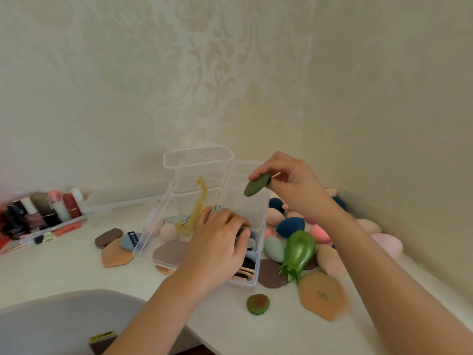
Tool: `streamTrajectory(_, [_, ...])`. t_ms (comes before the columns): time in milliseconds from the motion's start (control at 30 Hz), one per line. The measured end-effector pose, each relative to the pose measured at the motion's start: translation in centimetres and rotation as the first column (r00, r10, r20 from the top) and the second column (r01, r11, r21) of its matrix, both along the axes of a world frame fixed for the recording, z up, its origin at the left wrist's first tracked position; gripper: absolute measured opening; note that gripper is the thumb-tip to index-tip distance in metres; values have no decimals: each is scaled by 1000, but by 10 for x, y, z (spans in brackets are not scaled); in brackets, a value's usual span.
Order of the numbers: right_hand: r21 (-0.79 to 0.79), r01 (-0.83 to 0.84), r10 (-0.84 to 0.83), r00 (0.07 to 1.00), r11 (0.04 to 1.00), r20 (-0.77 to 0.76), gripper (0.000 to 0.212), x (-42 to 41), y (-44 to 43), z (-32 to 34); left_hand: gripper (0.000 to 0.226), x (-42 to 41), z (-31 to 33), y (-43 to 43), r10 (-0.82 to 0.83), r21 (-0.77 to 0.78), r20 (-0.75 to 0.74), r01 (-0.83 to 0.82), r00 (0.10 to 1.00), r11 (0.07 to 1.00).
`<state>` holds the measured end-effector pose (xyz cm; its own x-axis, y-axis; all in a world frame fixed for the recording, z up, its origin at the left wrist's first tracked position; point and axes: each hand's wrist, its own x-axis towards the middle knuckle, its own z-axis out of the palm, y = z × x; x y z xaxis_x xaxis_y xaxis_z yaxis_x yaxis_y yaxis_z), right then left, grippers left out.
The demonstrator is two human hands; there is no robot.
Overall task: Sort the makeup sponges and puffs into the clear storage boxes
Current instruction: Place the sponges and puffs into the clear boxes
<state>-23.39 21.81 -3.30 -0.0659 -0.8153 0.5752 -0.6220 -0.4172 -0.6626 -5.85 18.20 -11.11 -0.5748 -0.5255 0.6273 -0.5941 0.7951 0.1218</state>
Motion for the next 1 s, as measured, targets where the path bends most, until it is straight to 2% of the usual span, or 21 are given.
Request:
streamTrajectory(100, [10, -25, 26, 999, 1000, -34, 40, 2, 5, -10, 33, 0, -1, 1, 13, -2, 9, -13, 1000, 1000])
streamTrajectory(233, [73, -62, 55, 994, 995, 94, 46, -2, 16, -13, 35, -2, -2, -1, 30, 0, 47, -30, 998, 1000])
streamTrajectory(367, [130, -90, 82, 995, 987, 63, 37, -1, 17, -13, 40, -1, -2, -1, 36, 6, 53, -36, 998, 999])
streamTrajectory(467, [93, -35, 42, 996, 995, -73, 27, 5, 16, -17, 43, -1, -3, -1, 44, 12, 56, -44, 997, 999])
streamTrajectory(567, [20, 17, -11, 959, 1000, -282, 40, 13, 17, -20, 43, -1, -3, -2, 32, 17, 42, -33, 999, 999])
streamTrajectory(633, [4, 57, -52, 935, 998, -350, 40, 18, 17, -22, 41, -1, -3, -1, 18, 2, 5, -18, 1000, 1000])
streamTrajectory(833, [-41, 101, -108, 866, 994, -489, 12, 15, 14, -24, 33, -1, -2, 2, 1, 30, -113, 3, 994, 1000])
streamTrajectory(900, [-44, 85, -95, 809, 995, -580, 11, 17, 12, -26, 32, -2, -1, 1, 0, 19, -146, 3, 989, 1000])
streamTrajectory(1000, [-187, 81, -191, 681, 979, -706, 9, 24, 10, -27, 32, -3, 0, 2, 2, 2, -169, -2, 986, 1000])
